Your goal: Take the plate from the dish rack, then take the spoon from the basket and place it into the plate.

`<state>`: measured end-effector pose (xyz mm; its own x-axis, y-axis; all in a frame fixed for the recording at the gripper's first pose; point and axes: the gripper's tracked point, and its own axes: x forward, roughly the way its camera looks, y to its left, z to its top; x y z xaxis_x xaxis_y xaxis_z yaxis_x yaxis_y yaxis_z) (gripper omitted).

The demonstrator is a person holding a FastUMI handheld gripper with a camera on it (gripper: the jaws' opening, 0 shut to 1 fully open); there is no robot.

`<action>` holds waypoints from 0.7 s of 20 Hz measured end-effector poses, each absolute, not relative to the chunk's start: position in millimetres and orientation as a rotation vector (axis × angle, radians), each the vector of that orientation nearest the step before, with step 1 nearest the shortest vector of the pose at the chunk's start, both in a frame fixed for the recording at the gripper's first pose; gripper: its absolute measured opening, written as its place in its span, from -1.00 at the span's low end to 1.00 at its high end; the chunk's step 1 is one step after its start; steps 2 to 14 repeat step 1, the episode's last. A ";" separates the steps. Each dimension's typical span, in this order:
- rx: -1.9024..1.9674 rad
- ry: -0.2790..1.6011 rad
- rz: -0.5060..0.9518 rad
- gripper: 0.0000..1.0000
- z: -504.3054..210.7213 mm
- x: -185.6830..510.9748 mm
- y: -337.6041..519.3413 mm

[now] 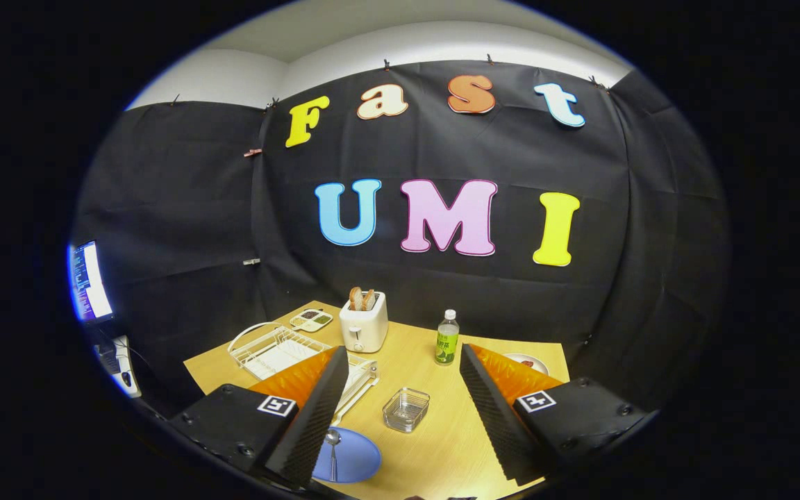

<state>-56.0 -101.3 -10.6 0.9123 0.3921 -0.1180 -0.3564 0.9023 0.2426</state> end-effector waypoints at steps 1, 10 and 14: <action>0.220 0.169 0.391 0.98 -12.1 -56.5 -101.2; 0.220 0.169 0.391 0.98 -12.1 -56.5 -101.2; 0.220 0.169 0.391 0.98 -12.1 -56.5 -101.2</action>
